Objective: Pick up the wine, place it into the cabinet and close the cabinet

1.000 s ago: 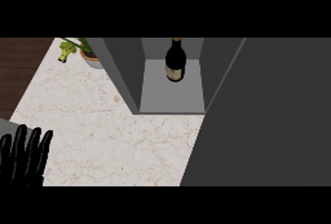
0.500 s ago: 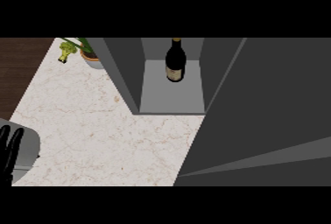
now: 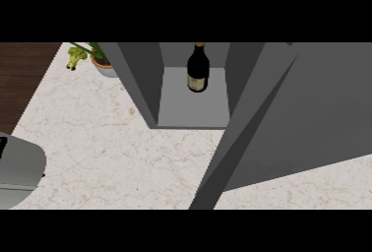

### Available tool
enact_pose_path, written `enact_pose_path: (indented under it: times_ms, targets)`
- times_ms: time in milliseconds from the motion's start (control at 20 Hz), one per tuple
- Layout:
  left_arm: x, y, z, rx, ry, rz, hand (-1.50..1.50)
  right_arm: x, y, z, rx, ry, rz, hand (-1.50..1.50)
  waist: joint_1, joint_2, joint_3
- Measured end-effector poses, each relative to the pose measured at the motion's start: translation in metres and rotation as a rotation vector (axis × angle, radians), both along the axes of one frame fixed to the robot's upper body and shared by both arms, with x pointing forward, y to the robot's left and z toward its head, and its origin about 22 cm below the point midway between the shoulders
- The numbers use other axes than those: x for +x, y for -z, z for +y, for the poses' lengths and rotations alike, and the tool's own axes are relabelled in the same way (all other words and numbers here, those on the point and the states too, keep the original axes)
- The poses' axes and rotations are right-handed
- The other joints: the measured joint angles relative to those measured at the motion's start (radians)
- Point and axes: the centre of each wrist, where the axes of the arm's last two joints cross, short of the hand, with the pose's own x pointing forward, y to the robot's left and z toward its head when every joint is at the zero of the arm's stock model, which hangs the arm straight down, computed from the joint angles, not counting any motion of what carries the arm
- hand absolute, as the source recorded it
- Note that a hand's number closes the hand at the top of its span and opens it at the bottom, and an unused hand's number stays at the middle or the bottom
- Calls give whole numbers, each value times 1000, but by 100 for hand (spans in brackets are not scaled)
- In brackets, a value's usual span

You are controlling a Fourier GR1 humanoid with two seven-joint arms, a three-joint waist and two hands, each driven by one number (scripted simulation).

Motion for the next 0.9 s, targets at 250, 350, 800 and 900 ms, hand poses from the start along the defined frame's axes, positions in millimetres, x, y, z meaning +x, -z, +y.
enact_pose_path:
  times_ms: [250, 350, 800, 900]
  targets:
    - [3, -4, 3, -26, 23, 6, -150, 1, -5, 6, -42, 27, -62, 150, 5, 1, -1]
    - [4, -4, 3, -38, 34, 11, -150, 1, -6, 8, -46, 31, -83, 150, 8, 3, -1]
    - [17, -12, -8, -64, 62, 2, -150, 15, -17, 23, -41, -22, -100, 150, 27, 11, -1]
    - [20, -11, -9, -66, 65, 0, -150, 25, -23, 31, -32, -28, -102, 150, 31, 13, -1]
